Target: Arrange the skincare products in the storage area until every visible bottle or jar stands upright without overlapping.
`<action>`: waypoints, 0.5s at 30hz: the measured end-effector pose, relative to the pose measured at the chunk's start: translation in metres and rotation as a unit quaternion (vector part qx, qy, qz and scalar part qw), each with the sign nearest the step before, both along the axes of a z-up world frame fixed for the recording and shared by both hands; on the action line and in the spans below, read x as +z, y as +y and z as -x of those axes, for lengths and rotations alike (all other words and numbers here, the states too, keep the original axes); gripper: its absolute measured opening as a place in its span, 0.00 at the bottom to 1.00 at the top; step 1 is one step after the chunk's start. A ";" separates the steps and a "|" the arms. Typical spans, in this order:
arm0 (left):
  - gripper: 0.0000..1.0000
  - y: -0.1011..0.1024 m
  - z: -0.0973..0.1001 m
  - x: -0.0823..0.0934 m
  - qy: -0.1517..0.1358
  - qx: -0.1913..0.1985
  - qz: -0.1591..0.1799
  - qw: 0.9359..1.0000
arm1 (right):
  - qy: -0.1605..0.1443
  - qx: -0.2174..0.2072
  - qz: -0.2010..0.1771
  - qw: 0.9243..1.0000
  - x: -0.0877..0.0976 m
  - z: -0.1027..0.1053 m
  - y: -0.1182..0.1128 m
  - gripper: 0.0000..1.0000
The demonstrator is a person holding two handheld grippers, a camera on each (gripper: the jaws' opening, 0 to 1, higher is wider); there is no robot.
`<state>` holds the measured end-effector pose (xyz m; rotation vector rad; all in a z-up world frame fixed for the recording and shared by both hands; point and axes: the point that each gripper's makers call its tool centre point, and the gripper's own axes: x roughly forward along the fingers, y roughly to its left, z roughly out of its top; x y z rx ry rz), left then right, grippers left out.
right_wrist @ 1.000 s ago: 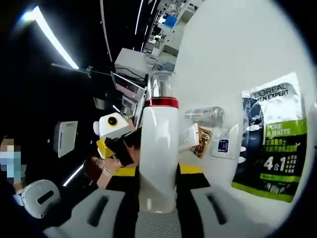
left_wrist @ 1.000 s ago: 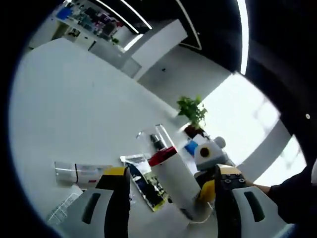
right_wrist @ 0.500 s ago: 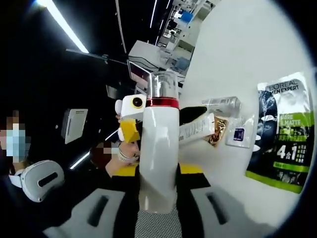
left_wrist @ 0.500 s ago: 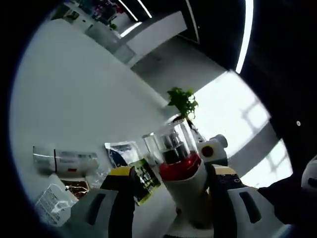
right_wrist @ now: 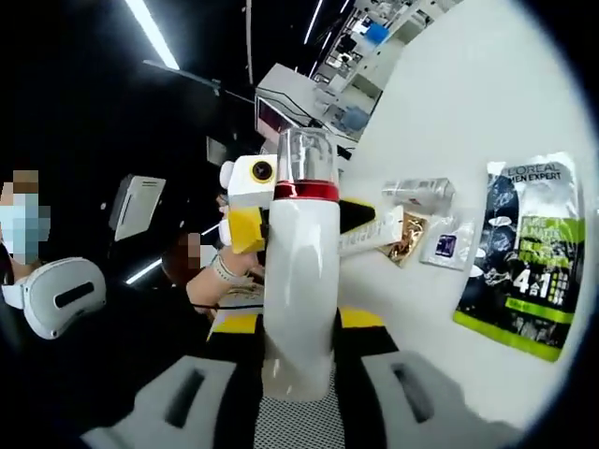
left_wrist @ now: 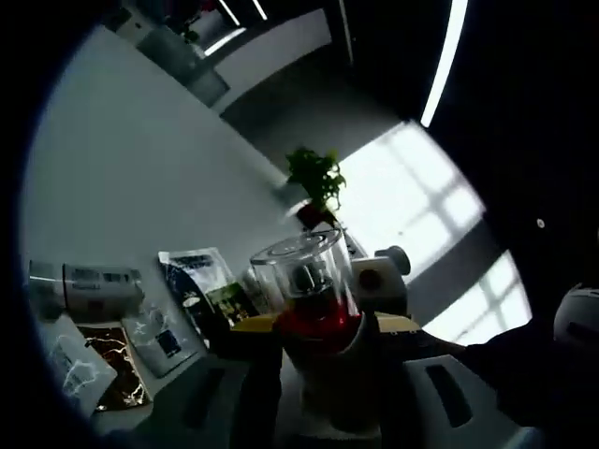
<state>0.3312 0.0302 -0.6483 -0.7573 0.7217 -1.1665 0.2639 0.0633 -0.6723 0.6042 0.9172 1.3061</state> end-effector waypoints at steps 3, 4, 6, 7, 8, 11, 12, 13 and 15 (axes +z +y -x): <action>0.31 -0.006 0.003 -0.001 -0.002 -0.003 -0.002 1.000 | -0.025 0.002 0.021 0.999 -0.007 0.002 -0.005 0.28; 0.30 -0.008 0.006 -0.001 0.003 -0.007 -0.004 1.000 | -0.026 0.004 0.022 0.999 -0.008 0.004 -0.006 0.28; 0.29 -0.012 0.009 0.000 0.005 -0.011 -0.006 1.000 | -0.034 0.005 0.029 0.999 -0.009 0.007 -0.010 0.28; 0.29 -0.014 0.010 0.000 0.002 -0.013 -0.008 1.000 | -0.039 0.004 0.031 0.999 -0.010 0.007 -0.011 0.28; 0.29 -0.016 0.011 0.001 -0.002 -0.014 -0.010 1.000 | -0.050 0.002 0.037 0.998 -0.011 0.007 -0.014 0.28; 0.29 -0.023 0.012 0.001 -0.019 -0.012 -0.025 0.999 | -0.055 -0.009 0.055 0.997 -0.016 0.004 -0.020 0.29; 0.29 -0.024 0.011 0.000 -0.020 -0.008 -0.028 0.999 | -0.056 -0.022 0.065 0.996 -0.018 0.000 -0.022 0.29; 0.29 -0.027 0.009 0.000 -0.029 -0.004 -0.035 0.999 | -0.072 -0.035 0.074 0.994 -0.020 -0.004 -0.025 0.30; 0.29 -0.032 0.009 0.003 -0.039 -0.007 -0.036 0.999 | -0.081 -0.040 0.077 0.993 -0.020 -0.004 -0.029 0.30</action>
